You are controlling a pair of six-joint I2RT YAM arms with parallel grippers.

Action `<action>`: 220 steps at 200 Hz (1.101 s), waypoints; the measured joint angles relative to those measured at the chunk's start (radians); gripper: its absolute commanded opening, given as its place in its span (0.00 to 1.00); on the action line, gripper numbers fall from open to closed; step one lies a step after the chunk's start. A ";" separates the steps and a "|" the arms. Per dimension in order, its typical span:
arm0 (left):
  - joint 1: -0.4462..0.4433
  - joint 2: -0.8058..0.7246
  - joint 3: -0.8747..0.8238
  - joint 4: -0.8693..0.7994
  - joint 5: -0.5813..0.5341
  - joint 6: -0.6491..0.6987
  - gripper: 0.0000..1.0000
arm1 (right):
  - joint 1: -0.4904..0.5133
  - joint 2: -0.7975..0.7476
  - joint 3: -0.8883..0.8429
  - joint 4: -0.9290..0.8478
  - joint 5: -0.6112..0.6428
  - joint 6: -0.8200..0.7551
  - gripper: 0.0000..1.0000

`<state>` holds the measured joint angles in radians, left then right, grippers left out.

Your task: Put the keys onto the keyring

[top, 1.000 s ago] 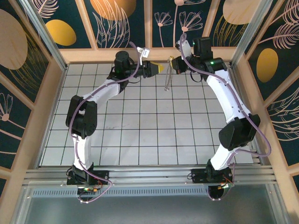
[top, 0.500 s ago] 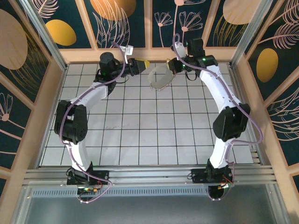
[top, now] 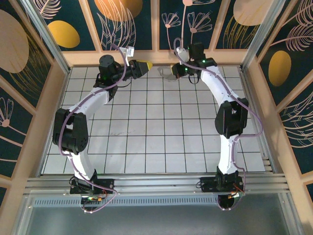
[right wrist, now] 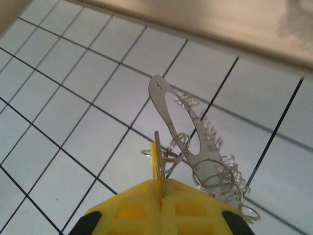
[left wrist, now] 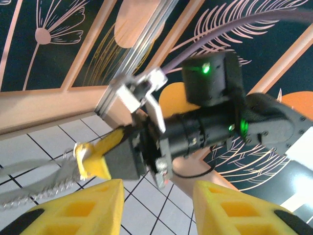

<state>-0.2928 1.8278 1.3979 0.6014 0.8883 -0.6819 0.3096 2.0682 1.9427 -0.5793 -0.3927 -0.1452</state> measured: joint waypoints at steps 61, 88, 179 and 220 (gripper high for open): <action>0.000 0.000 -0.040 0.054 0.000 -0.051 0.42 | 0.006 -0.086 -0.512 0.165 -0.020 0.151 0.00; 0.000 0.000 -0.064 0.070 0.000 -0.065 0.42 | 0.033 -0.137 -0.598 0.203 -0.028 0.206 0.00; 0.000 -0.028 -0.106 0.106 0.000 -0.097 0.42 | 0.139 -0.185 -0.800 0.319 -0.085 0.322 0.00; 0.000 -0.034 -0.117 0.111 0.000 -0.099 0.42 | 0.190 -0.190 -0.834 0.346 -0.136 0.353 0.39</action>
<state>-0.2924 1.7939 1.2808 0.7124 0.8886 -0.7807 0.4992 1.8778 1.1091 -0.2329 -0.5285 0.2081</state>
